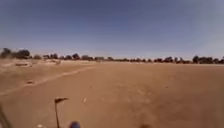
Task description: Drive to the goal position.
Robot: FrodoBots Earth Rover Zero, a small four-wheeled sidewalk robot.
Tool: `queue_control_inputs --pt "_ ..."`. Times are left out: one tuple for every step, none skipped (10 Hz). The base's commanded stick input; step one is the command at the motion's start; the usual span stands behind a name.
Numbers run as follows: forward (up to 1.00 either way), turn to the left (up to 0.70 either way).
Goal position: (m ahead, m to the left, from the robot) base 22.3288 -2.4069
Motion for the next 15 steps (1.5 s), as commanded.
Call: queue_control_inputs --pt "0.7 0.0" --pt "0.7 0.0" --pt "0.7 0.0" --pt "0.7 0.0" --pt "0.7 0.0" --pt "0.7 0.0" --pt "0.7 0.0" --pt "0.7 0.0" --pt "0.7 0.0" --pt "0.7 0.0" --pt "0.7 0.0" --pt "0.7 0.0" --pt "0.7 0.0" --pt "0.7 0.0" --pt "0.7 0.0"
